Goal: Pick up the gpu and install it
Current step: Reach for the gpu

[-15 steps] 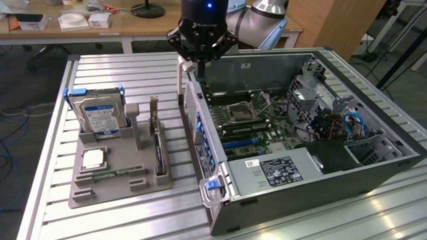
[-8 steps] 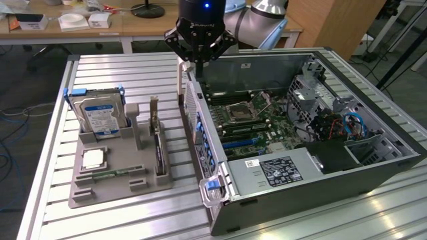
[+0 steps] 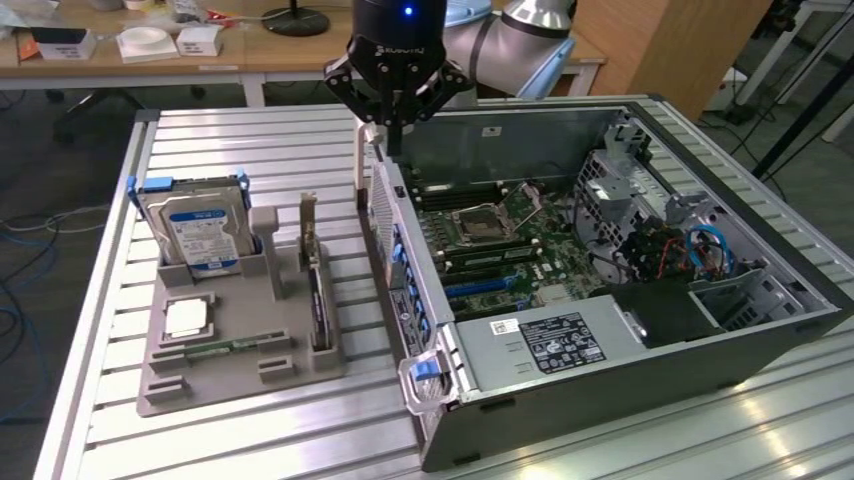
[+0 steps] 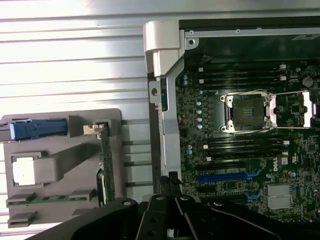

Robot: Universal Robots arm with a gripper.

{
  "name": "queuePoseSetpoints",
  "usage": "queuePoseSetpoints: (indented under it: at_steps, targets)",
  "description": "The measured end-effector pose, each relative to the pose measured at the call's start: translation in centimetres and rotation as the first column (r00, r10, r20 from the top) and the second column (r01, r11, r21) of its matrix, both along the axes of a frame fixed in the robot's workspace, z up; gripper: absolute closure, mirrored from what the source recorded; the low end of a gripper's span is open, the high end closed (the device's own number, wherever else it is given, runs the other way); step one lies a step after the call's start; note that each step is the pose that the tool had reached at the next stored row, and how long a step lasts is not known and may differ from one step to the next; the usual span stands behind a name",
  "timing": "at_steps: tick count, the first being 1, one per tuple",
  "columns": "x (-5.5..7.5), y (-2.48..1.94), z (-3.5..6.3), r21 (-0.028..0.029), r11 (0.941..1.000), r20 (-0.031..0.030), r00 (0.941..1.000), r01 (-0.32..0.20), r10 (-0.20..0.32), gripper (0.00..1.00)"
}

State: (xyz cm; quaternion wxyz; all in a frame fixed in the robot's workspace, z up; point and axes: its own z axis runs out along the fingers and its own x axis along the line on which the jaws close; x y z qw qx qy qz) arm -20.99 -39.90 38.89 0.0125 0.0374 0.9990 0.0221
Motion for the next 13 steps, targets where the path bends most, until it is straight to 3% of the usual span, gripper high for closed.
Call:
queuePoseSetpoints:
  at_steps: [13]
  targets:
    - [-0.56,0.0,-0.02,0.0,1.0,0.0,1.0,0.0,0.0,0.89]
